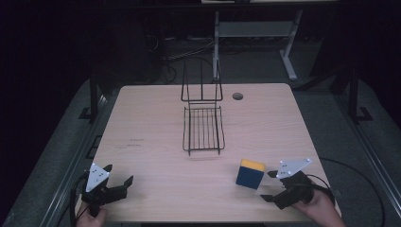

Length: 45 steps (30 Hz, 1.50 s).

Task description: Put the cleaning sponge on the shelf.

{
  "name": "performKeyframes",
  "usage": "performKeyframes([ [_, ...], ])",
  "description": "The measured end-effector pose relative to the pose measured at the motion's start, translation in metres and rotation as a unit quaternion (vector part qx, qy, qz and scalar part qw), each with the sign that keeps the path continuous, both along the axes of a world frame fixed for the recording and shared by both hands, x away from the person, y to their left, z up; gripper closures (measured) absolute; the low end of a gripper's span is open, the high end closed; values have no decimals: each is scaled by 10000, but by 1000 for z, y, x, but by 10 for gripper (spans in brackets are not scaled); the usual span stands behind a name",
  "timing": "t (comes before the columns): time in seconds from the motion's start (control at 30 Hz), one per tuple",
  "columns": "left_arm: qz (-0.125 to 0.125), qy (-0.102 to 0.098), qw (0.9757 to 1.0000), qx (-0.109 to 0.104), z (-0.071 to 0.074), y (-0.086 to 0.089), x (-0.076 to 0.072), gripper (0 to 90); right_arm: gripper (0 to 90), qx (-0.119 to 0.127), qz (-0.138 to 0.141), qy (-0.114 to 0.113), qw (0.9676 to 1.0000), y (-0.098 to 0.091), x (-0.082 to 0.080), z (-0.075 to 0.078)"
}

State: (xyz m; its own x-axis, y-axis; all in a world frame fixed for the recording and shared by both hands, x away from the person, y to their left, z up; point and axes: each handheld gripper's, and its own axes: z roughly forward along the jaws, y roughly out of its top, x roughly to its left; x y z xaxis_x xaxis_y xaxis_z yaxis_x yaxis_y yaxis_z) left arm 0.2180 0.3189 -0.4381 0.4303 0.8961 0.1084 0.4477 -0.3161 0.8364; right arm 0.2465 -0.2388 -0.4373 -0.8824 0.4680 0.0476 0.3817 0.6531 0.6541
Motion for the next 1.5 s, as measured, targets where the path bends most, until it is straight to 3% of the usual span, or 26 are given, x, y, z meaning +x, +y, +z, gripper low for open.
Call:
performKeyframes([
  [0.77,37,0,10000,-12,0,4,0,141,173,-37,303,13,9995,31,25,12],
  [1.03,18,8,10000,-3,0,3,0,141,222,-62,374,7,9993,39,29,13],
  [1.23,28,-3,10000,-5,1,4,0,141,337,-53,281,-37,9996,38,33,13],
  [1.5,12,-8,10000,3,1,3,0,141,549,-39,460,-121,9989,40,32,9],
])
